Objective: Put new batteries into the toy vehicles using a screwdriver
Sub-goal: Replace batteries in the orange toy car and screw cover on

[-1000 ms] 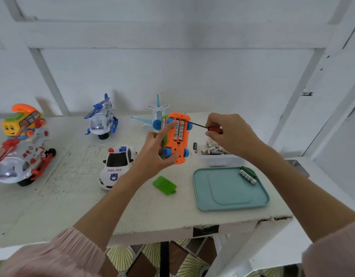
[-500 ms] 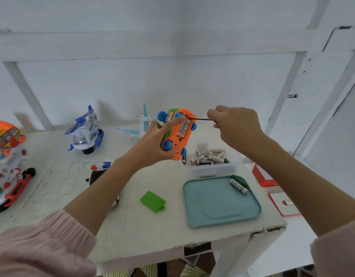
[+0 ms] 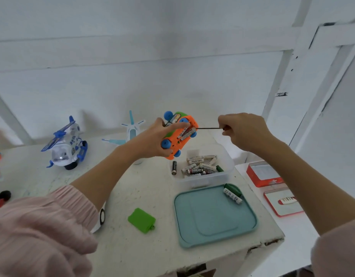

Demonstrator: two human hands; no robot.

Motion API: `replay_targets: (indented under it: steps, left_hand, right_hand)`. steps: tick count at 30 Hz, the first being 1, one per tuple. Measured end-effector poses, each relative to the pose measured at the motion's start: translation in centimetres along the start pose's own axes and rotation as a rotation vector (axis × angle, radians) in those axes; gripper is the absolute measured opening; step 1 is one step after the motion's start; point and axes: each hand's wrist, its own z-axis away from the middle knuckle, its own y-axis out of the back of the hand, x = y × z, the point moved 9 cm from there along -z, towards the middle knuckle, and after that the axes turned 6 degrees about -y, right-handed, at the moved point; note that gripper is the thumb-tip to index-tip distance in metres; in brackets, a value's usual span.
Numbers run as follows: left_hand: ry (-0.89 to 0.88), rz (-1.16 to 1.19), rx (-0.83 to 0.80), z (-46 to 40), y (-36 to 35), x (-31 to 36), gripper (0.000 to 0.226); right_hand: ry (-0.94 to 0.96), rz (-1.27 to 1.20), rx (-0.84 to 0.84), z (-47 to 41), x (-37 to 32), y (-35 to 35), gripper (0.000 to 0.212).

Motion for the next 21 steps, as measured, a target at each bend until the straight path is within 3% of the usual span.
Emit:
replay_targets:
  steps: [8, 15, 21]
  left_hand:
    - [0.012, 0.013, 0.005, -2.1, 0.1, -0.8, 0.081]
    - [0.016, 0.133, 0.094, -2.2, 1.0, -0.2, 0.080]
    - [0.005, 0.237, 0.167, -1.9, 1.1, 0.7, 0.079]
  right_hand:
    - [-0.048, 0.025, -0.058, 1.2, 0.9, -1.2, 0.007]
    - [-0.153, -0.361, -0.038, 1.9, -1.0, -1.5, 0.008]
    - [-0.155, -0.402, -0.029, 1.7, -2.3, -2.1, 0.010]
